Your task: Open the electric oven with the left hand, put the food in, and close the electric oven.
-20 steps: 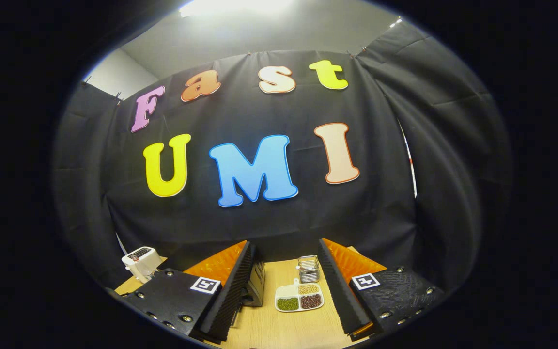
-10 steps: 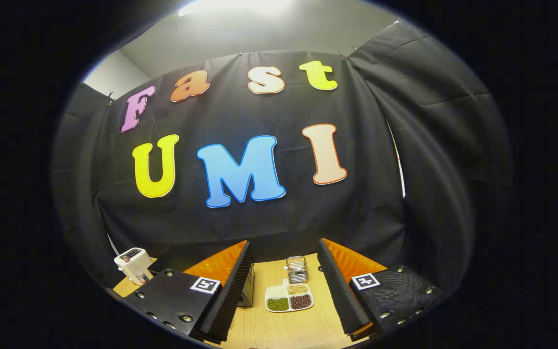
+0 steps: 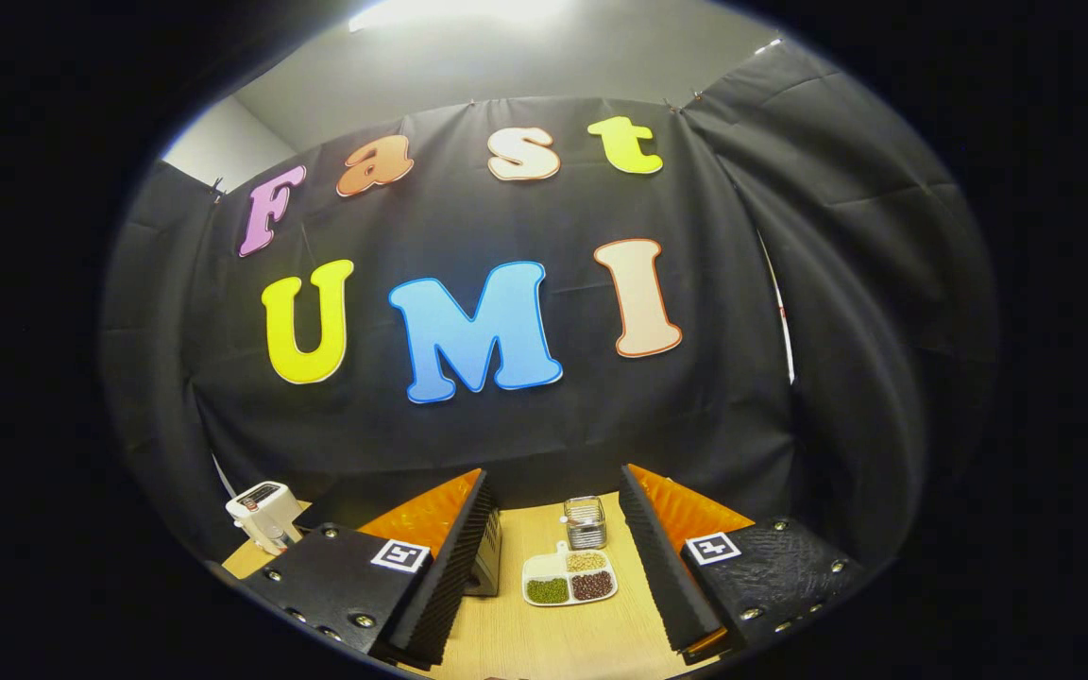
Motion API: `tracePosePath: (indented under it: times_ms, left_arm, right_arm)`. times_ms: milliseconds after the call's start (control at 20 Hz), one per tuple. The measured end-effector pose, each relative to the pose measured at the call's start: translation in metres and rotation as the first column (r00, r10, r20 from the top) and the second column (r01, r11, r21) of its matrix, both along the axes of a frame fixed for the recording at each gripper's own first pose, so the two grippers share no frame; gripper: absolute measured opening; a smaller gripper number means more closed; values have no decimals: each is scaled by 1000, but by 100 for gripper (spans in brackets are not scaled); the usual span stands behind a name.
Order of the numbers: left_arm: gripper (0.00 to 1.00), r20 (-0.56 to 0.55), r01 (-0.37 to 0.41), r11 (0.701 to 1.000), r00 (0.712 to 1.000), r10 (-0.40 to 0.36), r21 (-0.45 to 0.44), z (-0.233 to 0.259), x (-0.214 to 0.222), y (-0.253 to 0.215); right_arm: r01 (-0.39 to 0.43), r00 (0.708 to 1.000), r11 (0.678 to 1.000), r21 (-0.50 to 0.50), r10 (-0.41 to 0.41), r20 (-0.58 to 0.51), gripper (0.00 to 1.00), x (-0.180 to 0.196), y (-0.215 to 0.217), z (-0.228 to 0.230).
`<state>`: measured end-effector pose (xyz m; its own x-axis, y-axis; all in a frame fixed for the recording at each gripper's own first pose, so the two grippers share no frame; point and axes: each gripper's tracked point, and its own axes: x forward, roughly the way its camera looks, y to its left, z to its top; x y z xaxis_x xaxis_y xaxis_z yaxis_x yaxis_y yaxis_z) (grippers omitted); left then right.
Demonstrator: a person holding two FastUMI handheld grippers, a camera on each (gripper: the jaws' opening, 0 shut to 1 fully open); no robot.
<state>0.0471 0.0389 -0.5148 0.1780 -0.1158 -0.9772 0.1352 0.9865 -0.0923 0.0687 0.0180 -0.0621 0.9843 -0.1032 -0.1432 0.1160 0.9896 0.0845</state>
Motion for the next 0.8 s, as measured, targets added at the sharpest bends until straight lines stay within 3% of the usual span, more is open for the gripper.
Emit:
tracePosePath:
  times_ms: [50,150,200,400,450,700,750,800]
  left_arm:
    - [96,10,-5,1000,1000,5,-7,4,1,0]
    - [100,37,-15,1000,999,16,-19,13,1,0]
    - [92,51,-13,1000,999,14,-21,16,1,1]
    - [100,86,-20,999,996,23,-27,28,3,1]
    - [96,102,-27,999,994,30,-30,30,6,2]
    - [100,163,-65,997,984,69,-30,40,20,5]
    - [96,173,-69,997,982,73,-29,43,24,6]
    - [100,184,-72,997,980,76,-26,45,27,8]
  right_arm:
    - [-1,1000,1000,3,1,1,83,0,1,1]
    - [-9,1000,1000,13,9,-5,84,0,7,0]
    - [-16,1000,1000,10,16,-6,84,0,10,0]
    - [-38,999,999,-1,38,0,84,-2,20,3]
    - [-44,999,999,-2,44,0,83,-3,21,5]
    - [-59,998,998,-9,59,5,84,-4,21,9]
    - [-57,998,998,-6,57,6,83,-5,20,10]
    - [-55,998,998,-1,55,5,83,-4,21,9]
